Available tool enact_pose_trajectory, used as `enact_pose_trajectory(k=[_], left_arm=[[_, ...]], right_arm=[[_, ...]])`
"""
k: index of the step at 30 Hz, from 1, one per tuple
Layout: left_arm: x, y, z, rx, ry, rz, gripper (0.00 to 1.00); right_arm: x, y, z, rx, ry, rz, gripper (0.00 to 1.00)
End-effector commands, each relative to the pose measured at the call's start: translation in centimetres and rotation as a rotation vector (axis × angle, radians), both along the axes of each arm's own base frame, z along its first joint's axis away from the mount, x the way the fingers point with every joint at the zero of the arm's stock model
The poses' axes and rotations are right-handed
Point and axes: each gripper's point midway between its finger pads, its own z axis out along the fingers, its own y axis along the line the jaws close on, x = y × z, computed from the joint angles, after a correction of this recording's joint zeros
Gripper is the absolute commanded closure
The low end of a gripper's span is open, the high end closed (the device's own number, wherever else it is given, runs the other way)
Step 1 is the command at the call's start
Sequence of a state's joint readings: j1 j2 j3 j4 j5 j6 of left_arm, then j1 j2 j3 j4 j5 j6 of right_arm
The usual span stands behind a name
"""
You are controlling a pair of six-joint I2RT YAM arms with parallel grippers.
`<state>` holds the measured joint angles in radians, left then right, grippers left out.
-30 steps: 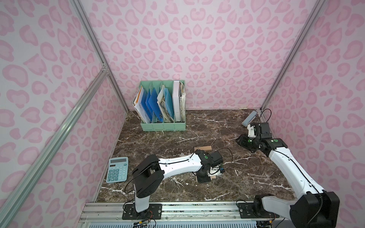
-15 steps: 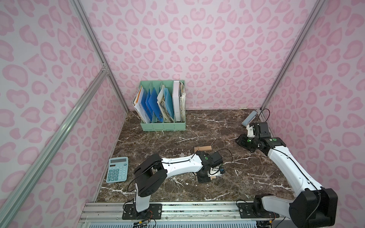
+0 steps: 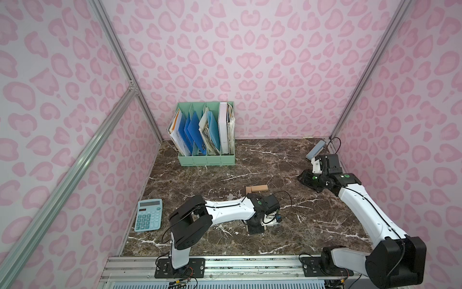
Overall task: Assemble the number 6 with building blocks
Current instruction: Assemble the building block at the center of the board.
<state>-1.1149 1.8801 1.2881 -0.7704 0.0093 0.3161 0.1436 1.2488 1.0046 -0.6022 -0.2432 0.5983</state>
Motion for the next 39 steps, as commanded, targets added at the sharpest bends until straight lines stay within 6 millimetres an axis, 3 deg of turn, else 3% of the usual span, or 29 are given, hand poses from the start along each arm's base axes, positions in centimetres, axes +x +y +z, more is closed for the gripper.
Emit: enact_pose_trajectory(k=[1,35,39], left_arm=[[0.3,-0.5,-0.1,-0.008,-0.007,-0.013,0.73],[1.2,-0.6,-1.1,0.004,-0.014,-0.007,0.73],[1.3,-0.6,-1.0,0.006,-0.014,-0.001,0.67]], right_arm=[[0.3,0.1,0.4,0.002,-0.015,0.003,0.59],[0.1,0.2,0.6,-0.001,-0.011,0.008,0.59],[0.1,0.2,0.6,0.0,-0.012,0.009,0.59]])
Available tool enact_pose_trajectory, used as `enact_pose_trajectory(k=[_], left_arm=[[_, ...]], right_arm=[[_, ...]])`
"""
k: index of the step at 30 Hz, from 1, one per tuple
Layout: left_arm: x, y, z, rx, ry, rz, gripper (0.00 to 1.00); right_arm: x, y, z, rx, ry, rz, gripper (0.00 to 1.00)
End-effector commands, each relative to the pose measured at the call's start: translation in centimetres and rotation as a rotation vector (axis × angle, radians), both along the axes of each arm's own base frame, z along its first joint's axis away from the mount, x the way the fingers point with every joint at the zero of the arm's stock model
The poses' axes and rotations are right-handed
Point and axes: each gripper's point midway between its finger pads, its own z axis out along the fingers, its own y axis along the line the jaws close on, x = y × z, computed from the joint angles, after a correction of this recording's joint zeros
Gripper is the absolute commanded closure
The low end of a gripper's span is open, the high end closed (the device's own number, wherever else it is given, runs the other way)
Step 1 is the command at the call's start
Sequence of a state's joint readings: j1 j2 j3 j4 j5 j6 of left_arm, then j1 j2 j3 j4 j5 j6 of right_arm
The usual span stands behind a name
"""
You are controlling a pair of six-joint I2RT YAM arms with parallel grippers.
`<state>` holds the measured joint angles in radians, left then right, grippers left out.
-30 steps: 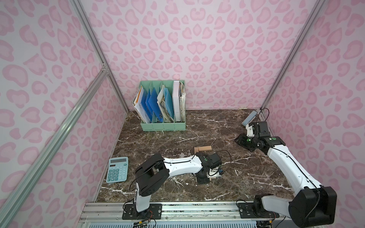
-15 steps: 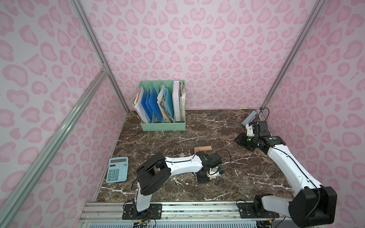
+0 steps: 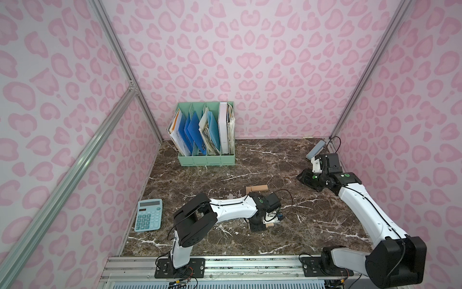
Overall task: Assemble the number 6 with building blocks
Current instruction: Assemble the building block at the center of the board.
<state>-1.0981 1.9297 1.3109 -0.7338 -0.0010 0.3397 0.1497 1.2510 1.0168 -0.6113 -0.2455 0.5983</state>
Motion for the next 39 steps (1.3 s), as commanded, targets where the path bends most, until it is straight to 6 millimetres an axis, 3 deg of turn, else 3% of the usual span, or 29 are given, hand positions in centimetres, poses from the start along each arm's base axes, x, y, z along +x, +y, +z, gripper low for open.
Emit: enact_pose_trajectory(k=[1,7,13,17,22,24,26,29,31,32,33,34,35,37,39], left_arm=[[0.0,0.1,0.0,0.008,0.001,0.004,0.62],[0.4,0.3,0.1,0.013,-0.024,0.011,0.48],[0.9,0.4,0.8,0.01,-0.051,0.018,0.46],[1.0,0.5,2.4,0.007,-0.068,0.027,0.46],[1.7,1.1,8.4,-0.034,-0.152,0.062,0.45],[2.9,1.7,12.5,-0.072,-0.243,0.117,0.43],[5.7,3.3,17.3,-0.14,-0.386,0.272,0.4],[11.1,8.2,27.1,-0.5,-0.406,0.648,0.34],[14.8,15.1,34.1,-0.822,-0.535,0.948,0.26],[15.8,19.1,35.6,-0.917,-0.651,1.06,0.15],[16.2,22.8,36.8,-1.016,-0.793,1.128,0.05],[16.6,26.5,36.3,-1.059,-0.93,1.167,0.02],[16.7,29.1,34.7,-1.046,-0.987,1.213,0.01],[17.4,35.9,28.5,-0.92,-0.976,1.439,0.01],[17.5,39.7,22.4,-0.817,-0.907,1.599,0.01]], right_arm=[[0.1,0.0,0.4,-0.002,-0.012,0.002,0.59],[0.0,0.1,0.4,0.002,-0.012,0.003,0.59],[0.1,0.1,0.6,0.008,-0.016,0.003,0.59],[0.3,0.3,0.7,0.013,-0.024,0.005,0.6],[1.0,0.2,2.1,0.004,-0.061,0.01,0.51],[1.5,-0.2,3.3,-0.023,-0.097,0.013,0.41],[2.5,-1.1,5.3,-0.069,-0.163,0.01,0.35],[4.3,-3.7,11.5,-0.131,-0.307,-0.019,0.27],[4.9,-6.4,16.9,-0.12,-0.443,-0.1,0.22],[4.8,-7.5,18.3,-0.123,-0.504,-0.143,0.17],[4.8,-8.4,18.5,-0.149,-0.57,-0.187,0.09],[4.9,-9.2,17.7,-0.21,-0.627,-0.21,0.01],[4.9,-10.2,15.9,-0.27,-0.638,-0.251,0.0],[5.2,-12.2,10.2,-0.417,-0.654,-0.289,0.0],[5.2,-12.1,4.3,-0.558,-0.694,-0.179,0.0]])
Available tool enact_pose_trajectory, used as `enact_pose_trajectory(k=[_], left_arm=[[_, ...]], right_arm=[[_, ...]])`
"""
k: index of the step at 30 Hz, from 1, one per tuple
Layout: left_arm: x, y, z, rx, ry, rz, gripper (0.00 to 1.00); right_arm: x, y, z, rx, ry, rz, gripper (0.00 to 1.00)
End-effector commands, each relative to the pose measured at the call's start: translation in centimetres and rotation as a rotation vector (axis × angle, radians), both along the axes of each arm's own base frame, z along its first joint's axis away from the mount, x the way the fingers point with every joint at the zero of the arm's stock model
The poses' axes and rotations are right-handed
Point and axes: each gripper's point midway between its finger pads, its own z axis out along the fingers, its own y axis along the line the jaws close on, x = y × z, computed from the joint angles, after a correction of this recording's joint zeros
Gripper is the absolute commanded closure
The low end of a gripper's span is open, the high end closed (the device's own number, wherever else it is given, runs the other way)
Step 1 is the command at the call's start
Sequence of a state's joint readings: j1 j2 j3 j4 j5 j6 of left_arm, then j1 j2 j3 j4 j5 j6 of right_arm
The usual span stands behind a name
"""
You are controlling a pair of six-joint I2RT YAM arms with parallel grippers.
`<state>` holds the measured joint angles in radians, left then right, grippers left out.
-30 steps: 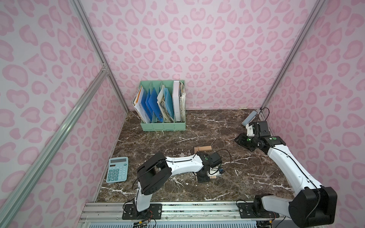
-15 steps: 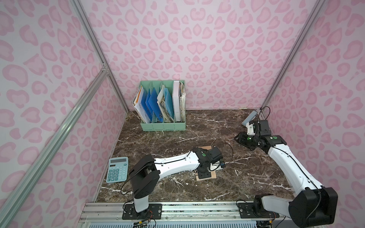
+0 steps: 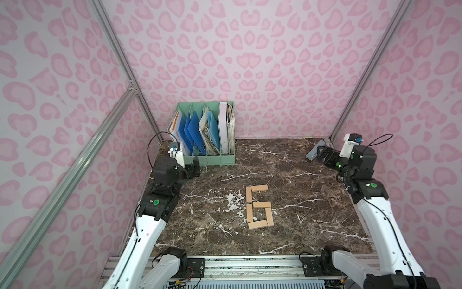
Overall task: Assemble the number 6 with building blocks
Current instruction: Assemble the building block at the center of the board, then reset both arms
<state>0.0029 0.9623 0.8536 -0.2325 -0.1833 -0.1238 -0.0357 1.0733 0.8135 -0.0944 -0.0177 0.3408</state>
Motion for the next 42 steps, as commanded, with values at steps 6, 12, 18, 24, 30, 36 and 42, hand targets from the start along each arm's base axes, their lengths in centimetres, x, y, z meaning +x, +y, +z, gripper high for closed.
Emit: enact_pose_trajectory(k=[6,12,18,24,30,36,42], left_arm=[[2.8,3.9,-10.4,-0.041,0.025,0.084,0.01],[4.8,4.3,-15.1,-0.008,0.112,0.064,0.02],[5.8,0.9,-15.7,-0.167,0.151,-0.08,0.01],[7.9,0.1,-17.6,-0.151,0.181,-0.153,0.02],[6.5,0.0,-16.6,-0.068,0.033,-0.13,0.02],[3.8,1.9,-17.3,0.052,-0.114,0.065,0.01],[5.4,1.2,-17.0,0.115,-0.082,0.063,0.01]], right_arm=[[0.4,-0.3,-9.6,-0.365,-0.111,0.125,0.0],[1.5,1.2,-11.1,-0.303,-0.171,0.189,0.0],[4.3,1.6,-12.0,-0.298,-0.15,0.211,0.0],[3.2,2.3,-12.0,-0.27,-0.204,0.262,0.0],[-4.0,0.8,-8.4,-0.315,-0.51,0.096,0.0],[0.5,1.6,-10.7,-0.298,-0.35,0.184,0.0],[0.1,1.6,-10.5,-0.299,-0.371,0.178,0.0]])
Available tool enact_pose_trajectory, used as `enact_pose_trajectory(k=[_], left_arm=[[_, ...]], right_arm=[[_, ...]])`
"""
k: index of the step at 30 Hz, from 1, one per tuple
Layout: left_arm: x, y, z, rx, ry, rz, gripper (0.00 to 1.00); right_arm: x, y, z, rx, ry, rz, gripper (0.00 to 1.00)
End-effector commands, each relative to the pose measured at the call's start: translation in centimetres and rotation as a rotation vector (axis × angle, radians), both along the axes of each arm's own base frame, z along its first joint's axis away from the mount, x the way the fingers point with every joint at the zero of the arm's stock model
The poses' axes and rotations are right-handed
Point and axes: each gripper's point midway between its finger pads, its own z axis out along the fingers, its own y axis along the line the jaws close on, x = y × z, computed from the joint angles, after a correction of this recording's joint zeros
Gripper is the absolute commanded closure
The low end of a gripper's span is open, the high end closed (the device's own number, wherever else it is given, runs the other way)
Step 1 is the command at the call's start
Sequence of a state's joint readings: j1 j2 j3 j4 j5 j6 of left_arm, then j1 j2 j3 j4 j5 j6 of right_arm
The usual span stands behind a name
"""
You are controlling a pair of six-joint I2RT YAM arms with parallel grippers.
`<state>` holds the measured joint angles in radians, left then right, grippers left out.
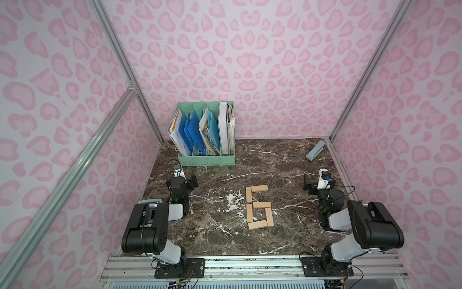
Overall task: Assemble the number 6 with building blocks
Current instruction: Reset both arms
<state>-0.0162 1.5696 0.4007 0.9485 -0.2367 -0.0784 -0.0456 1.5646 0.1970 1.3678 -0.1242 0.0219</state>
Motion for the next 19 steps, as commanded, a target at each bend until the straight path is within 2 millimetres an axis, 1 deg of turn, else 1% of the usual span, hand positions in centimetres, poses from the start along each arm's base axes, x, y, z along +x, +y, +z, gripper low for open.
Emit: enact_pose_trajectory(k=[1,5,16,19], left_arm=[[-0.72,1.1,-1.1,0.051,0.044,0.056,0.01],[-0.88,1.37,-1.3,0.008,0.111,0.091,0.01],[-0.83,1.37,-1.28,0.015,0.111,0.09,0.01],[-0.84,1.31,-1.32,0.014,0.112,0.089,0.01]], right_arm=[[0.04,0.2,0.13,-0.001,-0.006,0.01,0.0],[0.07,0.2,0.11,-0.005,-0.004,0.009,0.0],[0.36,0.19,-0.08,-0.004,0.006,0.008,0.0],[0.12,0.18,0.03,-0.005,-0.001,0.006,0.0]])
